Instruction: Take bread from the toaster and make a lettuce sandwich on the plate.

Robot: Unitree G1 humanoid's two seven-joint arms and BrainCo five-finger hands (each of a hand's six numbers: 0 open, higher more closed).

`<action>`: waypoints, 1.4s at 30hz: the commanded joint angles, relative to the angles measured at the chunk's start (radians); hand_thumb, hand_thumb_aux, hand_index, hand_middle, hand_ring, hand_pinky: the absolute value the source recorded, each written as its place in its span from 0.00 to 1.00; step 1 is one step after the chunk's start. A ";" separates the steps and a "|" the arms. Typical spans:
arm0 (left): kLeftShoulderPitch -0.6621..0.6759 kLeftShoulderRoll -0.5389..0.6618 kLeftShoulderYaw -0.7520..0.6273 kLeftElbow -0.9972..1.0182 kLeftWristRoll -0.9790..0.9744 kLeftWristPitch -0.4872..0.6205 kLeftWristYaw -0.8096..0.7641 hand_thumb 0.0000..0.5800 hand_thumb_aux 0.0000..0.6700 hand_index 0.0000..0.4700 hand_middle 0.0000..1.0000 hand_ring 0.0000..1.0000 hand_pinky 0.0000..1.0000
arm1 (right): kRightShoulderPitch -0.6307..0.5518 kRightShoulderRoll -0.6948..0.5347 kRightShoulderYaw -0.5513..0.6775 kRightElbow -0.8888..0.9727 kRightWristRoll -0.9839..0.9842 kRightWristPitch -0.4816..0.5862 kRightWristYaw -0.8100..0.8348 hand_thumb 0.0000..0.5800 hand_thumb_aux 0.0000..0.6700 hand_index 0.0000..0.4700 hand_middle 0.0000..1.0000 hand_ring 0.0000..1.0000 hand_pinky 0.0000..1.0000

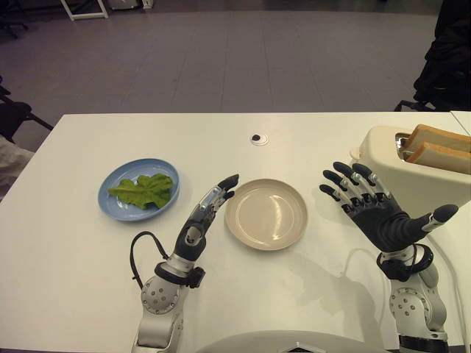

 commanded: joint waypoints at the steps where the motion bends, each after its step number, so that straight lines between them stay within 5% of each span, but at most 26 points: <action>1: 0.005 0.003 -0.008 -0.006 0.006 0.012 -0.002 0.00 0.00 0.00 0.00 0.00 0.00 | -0.009 -0.003 0.002 0.008 -0.014 0.005 -0.002 0.00 0.00 0.00 0.00 0.00 0.00; 19: 0.003 -0.001 -0.010 0.001 0.010 0.012 0.002 0.00 0.00 0.00 0.00 0.00 0.00 | -0.032 -0.003 -0.008 0.028 -0.014 0.004 -0.001 0.00 0.00 0.00 0.00 0.00 0.00; 25: -0.018 -0.014 -0.029 0.030 0.019 0.011 0.001 0.00 0.00 0.00 0.00 0.00 0.00 | -0.174 -0.212 -0.306 -0.040 -0.017 -0.063 -0.069 0.00 0.00 0.00 0.00 0.00 0.00; 29: -0.007 -0.028 -0.043 0.022 0.024 0.006 0.011 0.00 0.00 0.00 0.00 0.00 0.00 | -0.361 -0.471 -0.460 0.294 -0.383 -0.299 -0.155 0.00 0.00 0.00 0.00 0.00 0.00; 35: 0.003 -0.038 -0.042 0.018 0.019 0.004 0.017 0.00 0.00 0.00 0.00 0.00 0.00 | -0.458 -0.696 -0.320 0.860 -1.038 -0.716 -0.499 0.00 0.00 0.00 0.00 0.00 0.00; 40: -0.002 -0.032 -0.036 0.029 0.010 0.001 0.010 0.00 0.00 0.00 0.00 0.00 0.00 | -0.510 -0.733 -0.205 1.127 -1.140 -0.858 -0.648 0.02 0.01 0.01 0.00 0.00 0.00; 41: -0.003 -0.031 -0.034 0.031 0.008 0.001 0.008 0.00 0.00 0.00 0.00 0.00 0.00 | -0.516 -0.735 -0.186 1.158 -1.140 -0.877 -0.660 0.11 0.06 0.06 0.00 0.00 0.00; 42: -0.003 -0.030 -0.031 0.034 0.006 -0.001 0.006 0.00 0.00 0.00 0.00 0.00 0.00 | -0.524 -0.737 -0.165 1.187 -1.146 -0.894 -0.675 0.43 0.24 0.24 0.00 0.00 0.00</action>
